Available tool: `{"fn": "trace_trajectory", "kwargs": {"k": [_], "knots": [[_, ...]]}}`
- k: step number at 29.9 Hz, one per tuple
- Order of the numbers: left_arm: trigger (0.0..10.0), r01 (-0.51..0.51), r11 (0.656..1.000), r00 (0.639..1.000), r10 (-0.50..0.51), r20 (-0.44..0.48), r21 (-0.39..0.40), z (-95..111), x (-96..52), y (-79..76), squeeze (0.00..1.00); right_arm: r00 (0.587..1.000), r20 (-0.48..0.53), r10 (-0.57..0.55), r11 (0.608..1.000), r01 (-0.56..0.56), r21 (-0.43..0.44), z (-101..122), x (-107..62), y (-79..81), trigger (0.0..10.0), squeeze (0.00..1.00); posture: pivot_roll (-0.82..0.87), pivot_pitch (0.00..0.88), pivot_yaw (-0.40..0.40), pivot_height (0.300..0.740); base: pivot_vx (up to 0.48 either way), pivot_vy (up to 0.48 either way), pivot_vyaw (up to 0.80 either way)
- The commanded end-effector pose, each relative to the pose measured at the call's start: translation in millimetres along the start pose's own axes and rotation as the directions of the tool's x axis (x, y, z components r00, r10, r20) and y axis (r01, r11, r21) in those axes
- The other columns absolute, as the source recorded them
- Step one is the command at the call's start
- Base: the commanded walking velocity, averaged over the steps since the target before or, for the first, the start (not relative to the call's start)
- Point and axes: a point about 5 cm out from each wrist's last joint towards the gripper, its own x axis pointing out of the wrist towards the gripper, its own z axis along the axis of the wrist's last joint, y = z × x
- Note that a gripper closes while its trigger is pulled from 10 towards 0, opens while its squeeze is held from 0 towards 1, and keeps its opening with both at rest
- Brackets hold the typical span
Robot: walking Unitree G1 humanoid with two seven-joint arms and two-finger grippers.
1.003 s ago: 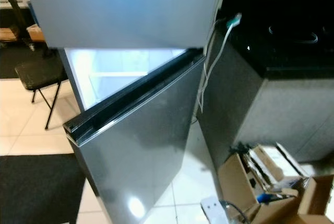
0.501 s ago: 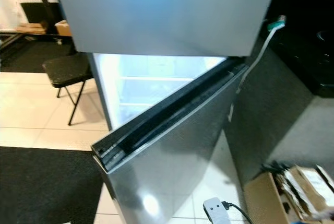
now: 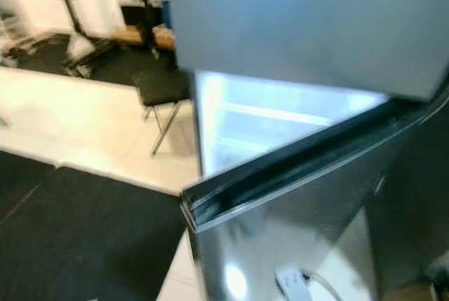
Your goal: Restocking fridge
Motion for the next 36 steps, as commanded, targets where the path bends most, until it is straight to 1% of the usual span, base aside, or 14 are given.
{"fn": "trace_trajectory", "kwargs": {"k": [1, 9, 11, 16, 19, 20, 21, 24, 25, 27, 28, 30, 33, 36], "knots": [[10.0, -0.004, 1.0, 1.0, 0.004, -0.012, 0.009, -1.3, -0.6, 1.5, 0.0, 1.0, 0.014, 0.01, 1.0, -0.01, 0.011, 0.0, 0.8, 2.8, 10.0, 0.0, -0.09, 0.0, -0.01, 0.74, 0.0, 0.0, 0.77], [10.0, -0.002, 1.0, 1.0, 0.002, -0.009, 0.013, -0.3, -0.5, 1.8, 0.0, 0.999, 0.049, -0.005, 1.0, 0.004, 0.016, 7.4, 0.7, -0.2, 10.0, 0.0, -0.09, 0.0, -0.011, 0.74, 0.0, 0.0, 0.28], [10.0, 0.0, 1.0, 1.0, 0.001, -0.011, 0.016, -0.2, -0.6, 1.8, 0.0, 0.987, 0.155, 0.028, 0.995, -0.043, 0.094, 23.7, -0.2, -2.7, 10.0, 0.0, -0.09, 0.0, -0.009, 0.74, 0.0, 0.0, 0.0], [10.0, 0.002, 1.0, 1.0, -0.001, -0.012, 0.019, 0.0, -0.5, 1.7, 0.0, 0.966, 0.255, 0.032, 0.987, -0.071, 0.143, 40.9, -2.0, -7.0, 10.0, 0.0, -0.09, 0.0, -0.009, 0.74, 0.0, 0.0, 0.0], [10.0, 0.005, 1.0, 1.0, -0.005, -0.011, 0.018, -0.4, -0.4, 1.1, 0.0, 0.889, 0.457, 0.013, 0.967, -0.128, 0.22, 83.6, -9.3, -18.8, 10.0, 0.0, -0.1, 0.0, -0.007, 0.74, 0.0, 0.0, 0.0], [10.0, 0.005, 1.0, 1.0, -0.005, -0.011, 0.018, -0.4, -0.4, 1.1, 0.0, 0.889, 0.457, 0.013, 0.967, -0.128, 0.22, 83.6, -9.3, -18.8, 10.0, 0.0, -0.1, 0.0, -0.007, 0.74, 0.0, 0.0, 0.0], [10.0, 0.006, 1.0, 1.0, -0.006, -0.012, 0.018, -0.8, -0.5, 0.9, 0.0, 0.843, 0.537, 0.022, 0.958, -0.171, 0.229, 102.9, -13.4, -21.5, 10.0, 0.0, -0.1, 0.0, -0.007, 0.74, 0.0, 0.0, 0.0], [10.0, 0.007, 1.0, 1.0, -0.007, -0.013, 0.018, -1.2, -0.5, 0.8, 0.0, 0.813, 0.581, 0.03, 0.953, -0.198, 0.228, 114.0, -16.1, -22.6, 10.0, 0.0, -0.1, 0.0, -0.007, 0.74, 0.0, 0.0, 0.0], [10.0, 0.008, 1.0, 1.0, -0.008, -0.013, 0.018, -1.7, -0.6, 0.7, 0.0, 0.781, 0.623, 0.038, 0.952, -0.218, 0.214, 127.1, -19.0, -23.0, 10.0, 0.0, -0.1, 0.0, -0.007, 0.74, 0.0, 0.0, 0.0], [10.0, 0.008, 1.0, 1.0, -0.008, -0.013, 0.018, -1.7, -0.6, 0.7, 0.0, 0.781, 0.623, 0.038, 0.952, -0.218, 0.214, 127.1, -19.0, -23.0, 10.0, 0.0, -0.1, 0.0, -0.007, 0.74, 0.0, 0.0, 0.0], [10.0, 0.008, 1.0, 1.0, -0.008, -0.015, 0.018, -3.1, -1.1, 0.9, 0.0, 0.703, 0.708, 0.074, 0.959, -0.245, 0.143, 164.1, -25.9, -18.0, 10.0, 0.0, -0.09, 0.0, -0.009, 0.74, 0.0, 0.0, 0.0], [10.0, 0.008, 1.0, 1.0, -0.007, -0.016, 0.016, -4.5, -1.6, 1.2, 0.0, 0.648, 0.753, 0.112, 0.967, -0.246, 0.068, 195.4, -31.3, -8.6, 10.0, 0.0, -0.08, 0.0, -0.015, 0.74, 0.0, 0.0, 0.0], [10.0, 0.007, 1.0, 1.0, -0.007, -0.016, 0.015, -5.1, -1.8, 1.4, 0.0, 0.634, 0.763, 0.123, 0.97, -0.238, 0.041, 207.2, -32.9, -3.7, 10.0, 0.0, -0.08, 0.0, -0.016, 0.74, 0.0, 0.0, 0.0], [10.0, 0.002, 1.0, 1.0, -0.002, -0.017, 0.01, -7.0, -2.9, 3.0, 0.0, 0.616, 0.779, 0.119, 0.982, -0.19, 0.0, 232.0, -36.7, 6.4, 10.0, 0.0, -0.06, 0.0, -0.024, 0.74, 0.0, 0.0, 0.0]]}}
